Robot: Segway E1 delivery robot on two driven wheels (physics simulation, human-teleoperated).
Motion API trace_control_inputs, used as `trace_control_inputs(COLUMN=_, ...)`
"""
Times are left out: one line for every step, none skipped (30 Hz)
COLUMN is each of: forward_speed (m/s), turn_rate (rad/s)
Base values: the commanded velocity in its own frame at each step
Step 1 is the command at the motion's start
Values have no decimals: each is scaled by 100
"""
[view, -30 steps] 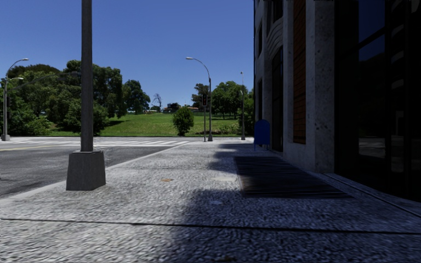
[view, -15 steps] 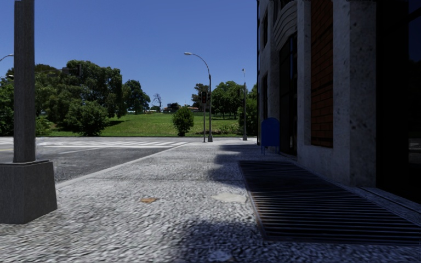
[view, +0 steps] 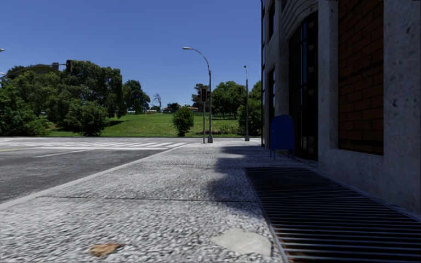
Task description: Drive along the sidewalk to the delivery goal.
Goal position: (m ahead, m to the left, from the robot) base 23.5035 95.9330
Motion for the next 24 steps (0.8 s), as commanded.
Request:
trace_control_inputs(forward_speed=198, turn_rate=0)
trace_control_inputs(forward_speed=198, turn_rate=0)
trace_control_inputs(forward_speed=198, turn_rate=0)
trace_control_inputs(forward_speed=198, turn_rate=0)
trace_control_inputs(forward_speed=198, turn_rate=0)
trace_control_inputs(forward_speed=198, turn_rate=0)
trace_control_inputs(forward_speed=200, turn_rate=0)
trace_control_inputs(forward_speed=200, turn_rate=0)
trace_control_inputs(forward_speed=199, turn_rate=0)
trace_control_inputs(forward_speed=199, turn_rate=0)
trace_control_inputs(forward_speed=198, turn_rate=0)
trace_control_inputs(forward_speed=198, turn_rate=0)
trace_control_inputs(forward_speed=198, turn_rate=0)
trace_control_inputs(forward_speed=198, turn_rate=0)
trace_control_inputs(forward_speed=198, turn_rate=0)
trace_control_inputs(forward_speed=198, turn_rate=0)
trace_control_inputs(forward_speed=198, turn_rate=0)
trace_control_inputs(forward_speed=198, turn_rate=0)
trace_control_inputs(forward_speed=198, turn_rate=0)
trace_control_inputs(forward_speed=198, turn_rate=0)
trace_control_inputs(forward_speed=198, turn_rate=0)
trace_control_inputs(forward_speed=200, turn_rate=0)
trace_control_inputs(forward_speed=200, turn_rate=0)
trace_control_inputs(forward_speed=200, turn_rate=0)
